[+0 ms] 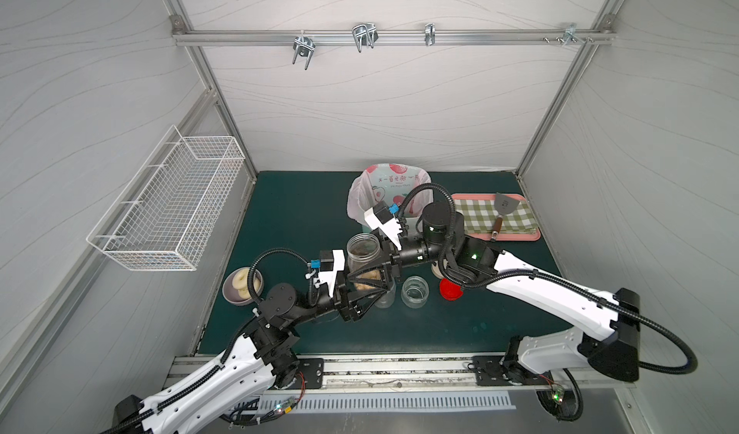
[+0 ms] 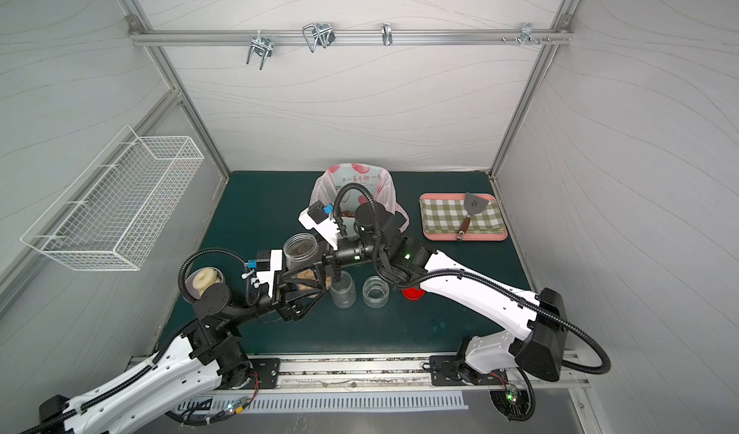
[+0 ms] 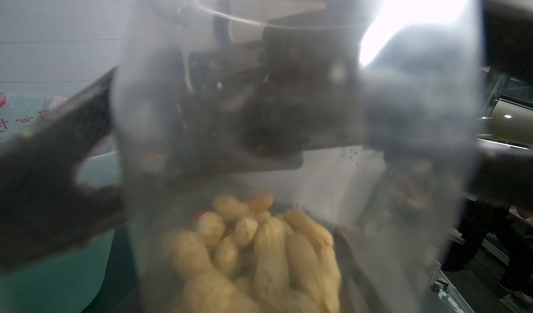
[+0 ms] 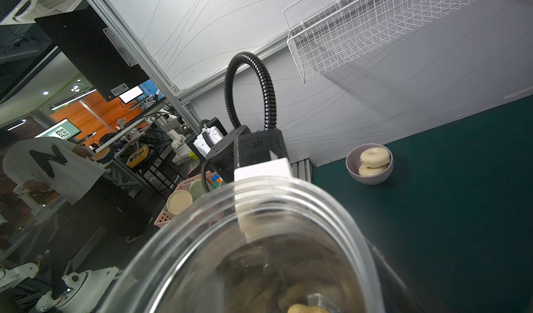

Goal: Empty moldy peanuts from jars
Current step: Pour the moldy peanuts from the jar into the trash bin.

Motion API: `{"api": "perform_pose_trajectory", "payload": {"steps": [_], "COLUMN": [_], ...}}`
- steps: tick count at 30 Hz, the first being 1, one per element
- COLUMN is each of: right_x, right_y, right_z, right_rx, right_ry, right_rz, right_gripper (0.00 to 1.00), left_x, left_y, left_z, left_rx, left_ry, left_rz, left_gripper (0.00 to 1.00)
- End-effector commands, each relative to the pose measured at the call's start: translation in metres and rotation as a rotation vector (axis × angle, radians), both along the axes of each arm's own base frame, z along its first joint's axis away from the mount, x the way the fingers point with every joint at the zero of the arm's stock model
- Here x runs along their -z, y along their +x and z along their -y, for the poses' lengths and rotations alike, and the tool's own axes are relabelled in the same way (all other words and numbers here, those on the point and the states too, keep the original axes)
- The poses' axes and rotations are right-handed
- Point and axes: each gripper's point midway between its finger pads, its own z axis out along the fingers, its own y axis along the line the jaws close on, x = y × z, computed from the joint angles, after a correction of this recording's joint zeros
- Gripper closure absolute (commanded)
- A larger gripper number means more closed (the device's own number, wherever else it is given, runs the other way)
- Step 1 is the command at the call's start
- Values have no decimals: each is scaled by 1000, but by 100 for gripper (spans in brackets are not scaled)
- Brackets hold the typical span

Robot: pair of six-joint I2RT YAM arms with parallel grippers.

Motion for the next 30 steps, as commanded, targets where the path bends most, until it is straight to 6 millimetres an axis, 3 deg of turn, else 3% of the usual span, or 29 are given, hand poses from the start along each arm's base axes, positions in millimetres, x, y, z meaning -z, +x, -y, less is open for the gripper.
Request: {"api": "perform_pose_trajectory", "payload": {"steps": [1, 8, 15, 18, 30], "right_x": [-2, 3, 4, 5, 16], "right_y": [-6, -4, 0, 4, 34], "right_z": [-6, -8, -4, -1, 15], "right_rx": [-18, -11, 28, 62, 226], "right_ry": [20, 6, -6, -18, -81], "right_rz": [5, -4, 2, 1, -2], "right_gripper": [15, 26, 33, 39, 79], "left_x": [-27, -26, -25, -25, -20], "left_y": [-3, -3, -3, -3, -3], "left_z": [-6, -6, -8, -10, -15], "left_rx": [-8, -10, -22, -32, -59], "left_ry": [-64, -64, -51, -47, -12], "left_rz": [54, 54, 54, 56, 54], "left_gripper": [75, 73, 33, 23, 16]}}
